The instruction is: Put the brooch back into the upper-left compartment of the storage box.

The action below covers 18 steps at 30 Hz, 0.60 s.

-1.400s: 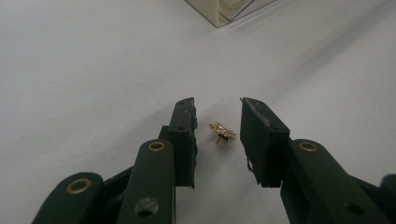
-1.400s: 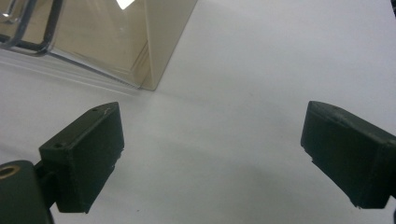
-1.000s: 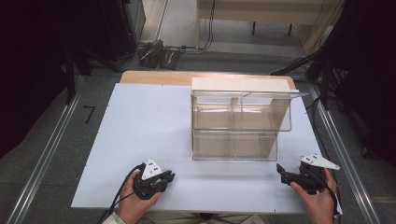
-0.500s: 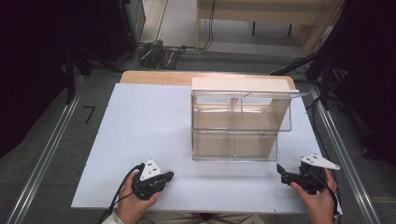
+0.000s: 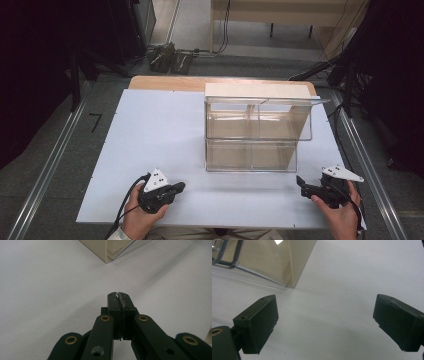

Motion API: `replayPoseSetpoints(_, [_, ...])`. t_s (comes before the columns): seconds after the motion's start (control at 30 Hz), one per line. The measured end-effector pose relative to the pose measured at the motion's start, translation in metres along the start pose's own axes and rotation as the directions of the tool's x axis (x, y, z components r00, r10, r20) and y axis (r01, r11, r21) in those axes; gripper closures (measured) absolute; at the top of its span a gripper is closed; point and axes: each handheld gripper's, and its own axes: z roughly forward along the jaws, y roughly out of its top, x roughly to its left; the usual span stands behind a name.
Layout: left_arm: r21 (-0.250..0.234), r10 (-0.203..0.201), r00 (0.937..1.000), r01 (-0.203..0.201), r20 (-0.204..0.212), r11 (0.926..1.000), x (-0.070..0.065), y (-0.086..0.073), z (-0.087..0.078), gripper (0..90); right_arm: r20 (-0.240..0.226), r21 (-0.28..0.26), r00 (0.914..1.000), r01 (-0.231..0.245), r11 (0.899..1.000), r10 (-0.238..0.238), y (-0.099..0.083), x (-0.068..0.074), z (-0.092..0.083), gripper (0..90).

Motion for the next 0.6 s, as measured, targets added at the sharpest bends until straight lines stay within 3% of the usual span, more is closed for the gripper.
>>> replayPoseSetpoints(0.6, [-0.032, 0.005, 0.9990, -0.003, 0.044, 0.9995, -0.010, 0.018, -0.015, 90.0, 0.002, 0.000, 1.0000, 0.000, 1.000, 0.000, 0.000, 0.000, 0.000, 4.5])
